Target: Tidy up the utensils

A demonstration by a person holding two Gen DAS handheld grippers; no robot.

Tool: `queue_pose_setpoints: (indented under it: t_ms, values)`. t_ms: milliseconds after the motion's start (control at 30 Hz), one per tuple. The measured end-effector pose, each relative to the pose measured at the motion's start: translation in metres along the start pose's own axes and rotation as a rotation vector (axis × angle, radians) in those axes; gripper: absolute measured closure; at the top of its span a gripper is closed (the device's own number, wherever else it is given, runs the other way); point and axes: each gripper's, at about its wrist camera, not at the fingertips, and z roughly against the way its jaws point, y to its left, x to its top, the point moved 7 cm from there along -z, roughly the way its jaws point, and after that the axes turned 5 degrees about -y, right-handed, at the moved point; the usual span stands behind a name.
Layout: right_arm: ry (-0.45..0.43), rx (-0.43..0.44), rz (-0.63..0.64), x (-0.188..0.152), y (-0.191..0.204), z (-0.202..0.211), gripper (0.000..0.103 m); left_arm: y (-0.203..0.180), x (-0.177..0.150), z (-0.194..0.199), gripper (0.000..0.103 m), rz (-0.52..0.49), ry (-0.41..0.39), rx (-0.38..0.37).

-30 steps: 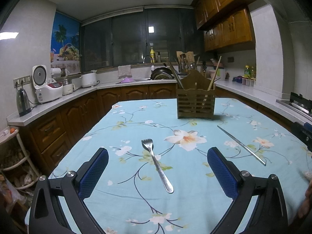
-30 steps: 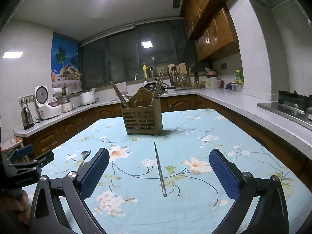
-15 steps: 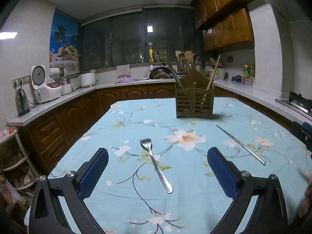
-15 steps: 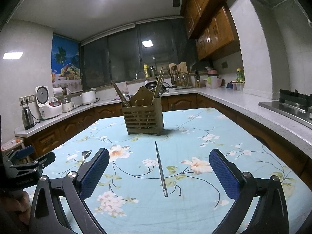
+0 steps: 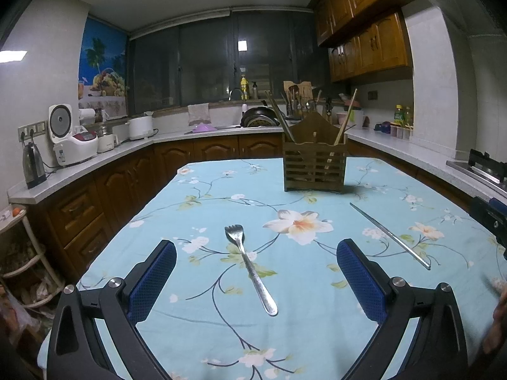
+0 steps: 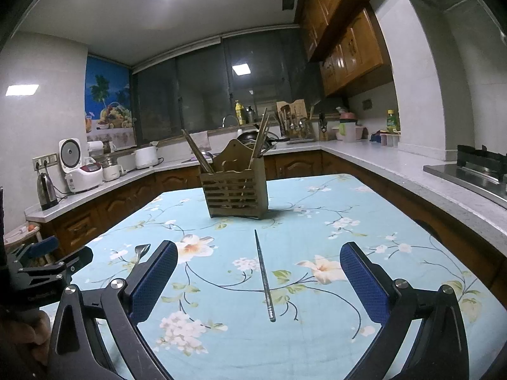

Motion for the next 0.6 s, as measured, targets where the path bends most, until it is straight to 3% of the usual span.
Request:
queue_pose_setpoints:
  t_ms: [600]
  values:
    - [0.025, 0.003, -0.006, 0.0002, 0.0045, -0.0061, 0.0, -0.0097, 0.0052, -0.0094, 0.001, 0.014, 0.024, -0.011]
